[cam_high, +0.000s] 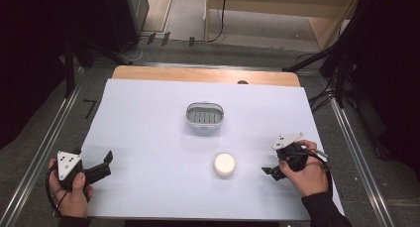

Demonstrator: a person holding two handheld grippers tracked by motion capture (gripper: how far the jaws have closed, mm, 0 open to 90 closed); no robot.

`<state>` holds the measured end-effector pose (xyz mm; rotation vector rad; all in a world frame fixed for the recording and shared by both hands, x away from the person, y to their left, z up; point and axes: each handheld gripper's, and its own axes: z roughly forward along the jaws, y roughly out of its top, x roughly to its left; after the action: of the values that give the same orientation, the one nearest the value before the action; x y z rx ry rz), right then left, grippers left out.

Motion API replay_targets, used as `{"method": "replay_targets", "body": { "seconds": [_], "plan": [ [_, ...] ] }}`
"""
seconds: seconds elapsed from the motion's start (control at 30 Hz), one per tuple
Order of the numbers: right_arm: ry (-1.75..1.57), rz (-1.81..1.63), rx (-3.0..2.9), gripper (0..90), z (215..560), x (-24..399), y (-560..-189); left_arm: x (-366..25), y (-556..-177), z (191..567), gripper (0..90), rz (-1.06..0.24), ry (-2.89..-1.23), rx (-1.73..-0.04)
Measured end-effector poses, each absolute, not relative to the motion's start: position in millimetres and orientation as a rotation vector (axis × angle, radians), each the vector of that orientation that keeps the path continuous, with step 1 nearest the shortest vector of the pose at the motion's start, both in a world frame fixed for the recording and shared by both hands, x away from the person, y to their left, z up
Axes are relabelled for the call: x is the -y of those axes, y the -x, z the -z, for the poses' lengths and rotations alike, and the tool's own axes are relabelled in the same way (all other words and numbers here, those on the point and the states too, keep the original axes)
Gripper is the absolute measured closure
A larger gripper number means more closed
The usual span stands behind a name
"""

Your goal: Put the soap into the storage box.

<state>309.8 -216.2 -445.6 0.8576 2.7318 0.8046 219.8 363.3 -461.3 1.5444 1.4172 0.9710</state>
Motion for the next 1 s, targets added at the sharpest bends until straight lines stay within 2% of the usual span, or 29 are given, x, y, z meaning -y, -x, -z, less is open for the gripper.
{"method": "replay_targets", "body": {
  "seconds": [0.53, 0.77, 1.0],
  "plan": [
    [-0.748, -0.802, -2.776, 13.4, 444.6, 183.8, -313.4, -363.0, -219.2, 461.3, 0.0, -0.977, -1.553, -1.404],
    [-0.665, -0.807, -2.815, 9.4, 445.1, 166.2, -314.0, -362.1, -219.3, 461.4, 0.0, -0.982, -1.557, -1.399],
    [-0.619, -0.809, -2.838, 9.2, 443.3, 148.7, -314.6, -362.4, -219.3, 461.4, 0.0, -0.977, -1.557, -1.398]
  ]
}}
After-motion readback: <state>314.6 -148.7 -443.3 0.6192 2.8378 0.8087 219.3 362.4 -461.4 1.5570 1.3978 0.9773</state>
